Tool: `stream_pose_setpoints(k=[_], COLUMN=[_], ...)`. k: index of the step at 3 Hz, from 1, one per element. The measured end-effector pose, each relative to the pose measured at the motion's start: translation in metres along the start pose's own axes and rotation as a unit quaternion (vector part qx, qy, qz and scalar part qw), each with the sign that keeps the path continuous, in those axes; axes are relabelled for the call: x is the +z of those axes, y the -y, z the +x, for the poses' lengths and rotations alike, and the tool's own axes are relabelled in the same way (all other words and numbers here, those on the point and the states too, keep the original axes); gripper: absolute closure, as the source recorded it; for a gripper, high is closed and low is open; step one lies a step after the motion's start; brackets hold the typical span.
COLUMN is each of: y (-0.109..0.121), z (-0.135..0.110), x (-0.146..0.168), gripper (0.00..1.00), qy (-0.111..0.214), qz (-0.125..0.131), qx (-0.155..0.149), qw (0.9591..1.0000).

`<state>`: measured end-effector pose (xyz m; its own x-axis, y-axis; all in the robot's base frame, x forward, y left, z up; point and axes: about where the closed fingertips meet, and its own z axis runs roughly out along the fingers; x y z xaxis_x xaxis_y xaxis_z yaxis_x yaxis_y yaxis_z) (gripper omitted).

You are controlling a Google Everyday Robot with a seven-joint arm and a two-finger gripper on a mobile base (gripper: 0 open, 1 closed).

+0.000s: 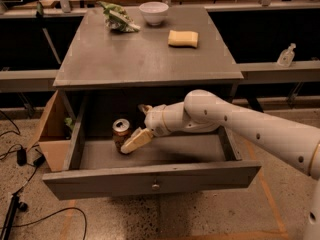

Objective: Pick orange can from top drawer and place on counter

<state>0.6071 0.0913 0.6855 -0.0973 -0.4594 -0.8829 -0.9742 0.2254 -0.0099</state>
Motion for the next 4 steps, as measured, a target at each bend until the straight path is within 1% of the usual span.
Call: stream_pose_setpoints(k=[1,2,3,4], y=[-0.012,-0.029,-0.037,-0.022], z=[0.000,0.000,-0.005,-0.022], x=[0.028,0.044,0.042,-0.006], gripper=[0.16,0.40,0.63,0.87], qy=[0.016,0.023,0.036,0.035], qz=[-0.027,-0.053,-0.062,-0.042], qx=[0.000,0.003,-0.001,-0.007], qw=[0.9995,0.9983,0.9975,0.9985])
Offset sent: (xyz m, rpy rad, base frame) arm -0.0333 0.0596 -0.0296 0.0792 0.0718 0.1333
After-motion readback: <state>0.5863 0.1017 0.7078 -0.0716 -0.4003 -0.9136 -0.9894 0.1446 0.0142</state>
